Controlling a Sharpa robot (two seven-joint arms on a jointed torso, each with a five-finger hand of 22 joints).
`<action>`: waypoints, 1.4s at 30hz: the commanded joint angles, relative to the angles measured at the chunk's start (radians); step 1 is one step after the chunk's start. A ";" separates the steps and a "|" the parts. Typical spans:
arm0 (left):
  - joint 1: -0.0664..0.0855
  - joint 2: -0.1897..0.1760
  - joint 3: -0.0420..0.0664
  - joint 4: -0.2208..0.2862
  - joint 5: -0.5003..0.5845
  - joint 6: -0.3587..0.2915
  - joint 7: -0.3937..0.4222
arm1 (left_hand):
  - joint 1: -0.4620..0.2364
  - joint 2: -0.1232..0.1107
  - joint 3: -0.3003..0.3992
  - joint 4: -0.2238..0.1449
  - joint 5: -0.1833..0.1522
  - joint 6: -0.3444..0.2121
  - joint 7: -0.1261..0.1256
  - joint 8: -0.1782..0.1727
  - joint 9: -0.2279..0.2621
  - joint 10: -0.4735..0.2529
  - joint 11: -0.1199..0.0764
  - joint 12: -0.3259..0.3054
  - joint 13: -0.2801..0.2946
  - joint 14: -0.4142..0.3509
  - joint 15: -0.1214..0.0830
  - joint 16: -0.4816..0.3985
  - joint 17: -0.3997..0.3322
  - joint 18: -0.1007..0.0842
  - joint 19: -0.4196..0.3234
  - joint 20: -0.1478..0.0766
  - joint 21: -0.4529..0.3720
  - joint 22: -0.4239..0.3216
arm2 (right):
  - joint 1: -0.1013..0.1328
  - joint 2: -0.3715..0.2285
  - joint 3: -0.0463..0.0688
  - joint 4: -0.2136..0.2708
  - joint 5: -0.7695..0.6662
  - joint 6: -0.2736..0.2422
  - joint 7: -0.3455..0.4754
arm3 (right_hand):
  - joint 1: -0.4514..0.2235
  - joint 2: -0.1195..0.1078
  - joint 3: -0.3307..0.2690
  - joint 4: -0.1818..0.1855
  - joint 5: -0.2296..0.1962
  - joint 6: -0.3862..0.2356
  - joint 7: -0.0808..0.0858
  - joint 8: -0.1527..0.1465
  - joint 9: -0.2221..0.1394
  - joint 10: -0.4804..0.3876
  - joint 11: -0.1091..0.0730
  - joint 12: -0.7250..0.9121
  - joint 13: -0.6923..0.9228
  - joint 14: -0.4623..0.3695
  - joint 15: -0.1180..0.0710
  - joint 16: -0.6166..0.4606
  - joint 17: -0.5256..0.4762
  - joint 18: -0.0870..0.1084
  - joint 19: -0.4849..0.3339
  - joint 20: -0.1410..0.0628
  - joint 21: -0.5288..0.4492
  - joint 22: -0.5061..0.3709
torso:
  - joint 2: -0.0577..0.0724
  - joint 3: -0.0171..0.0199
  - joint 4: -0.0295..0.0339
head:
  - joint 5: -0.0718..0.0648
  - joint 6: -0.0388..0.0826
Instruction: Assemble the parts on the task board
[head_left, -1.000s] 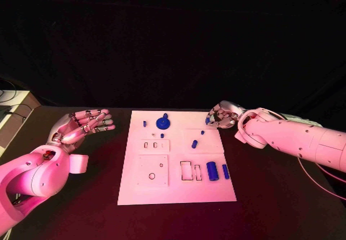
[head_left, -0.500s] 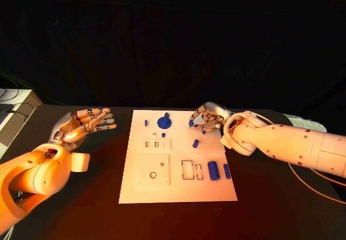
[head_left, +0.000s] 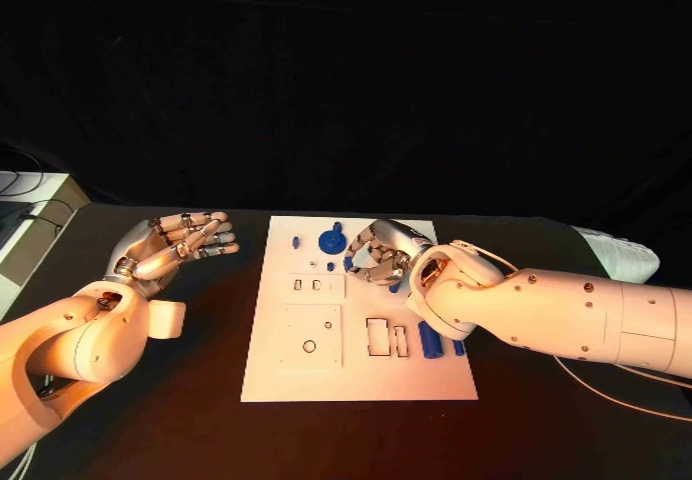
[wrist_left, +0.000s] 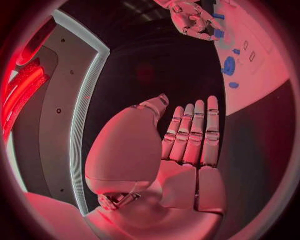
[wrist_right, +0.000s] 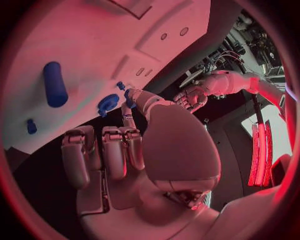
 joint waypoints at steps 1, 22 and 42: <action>-0.001 0.003 0.001 0.003 -0.001 0.016 0.003 | -0.003 -0.007 0.004 -0.003 0.000 0.005 0.014 -0.007 -0.001 0.000 0.001 -0.005 0.000 -0.007 0.002 -0.003 0.001 0.012 0.003 0.001 0.003 -0.001 | -0.008 0.009 -0.002 0.012 -0.105 -0.015 -0.113 | -0.013 0.001 0.004 0.000 0.005 0.016 -0.016 0.037 0.029 0.104 -0.008 0.006 0.263 0.095 -0.008 0.003 0.218 -0.007 0.105 -0.010 0.003 0.263 | 0.001 0.0009 -0.0003 | 0.000 -0.004; -0.004 0.002 0.001 0.003 -0.001 0.019 -0.002 | -0.005 -0.007 0.004 -0.003 0.000 0.005 0.014 -0.007 -0.001 0.001 0.001 -0.005 0.000 -0.007 0.002 -0.004 0.002 0.012 0.003 0.001 0.004 -0.001 | -0.039 0.070 -0.011 0.002 -0.195 -0.001 -0.170 | -0.028 -0.006 0.004 0.001 0.009 0.014 -0.018 0.041 0.032 0.104 -0.009 0.006 0.263 0.095 -0.010 0.002 0.216 -0.007 0.105 -0.011 0.003 0.263 | 0.001 0.0024 0.0006 | 0.007 -0.016; -0.005 0.001 0.001 0.002 -0.001 0.021 -0.004 | -0.005 -0.007 0.004 -0.003 0.000 0.005 0.014 -0.007 -0.001 0.001 0.001 -0.005 0.000 -0.007 0.002 -0.004 0.002 0.012 0.003 0.001 0.004 -0.001 | -0.049 0.081 -0.014 -0.013 -0.245 0.014 -0.198 | -0.042 -0.016 0.002 0.003 0.006 0.007 -0.017 0.043 0.034 0.104 -0.009 0.006 0.263 0.094 -0.010 0.001 0.214 -0.007 0.105 -0.012 0.003 0.263 | 0.001 0.0037 -0.0003 | 0.008 -0.017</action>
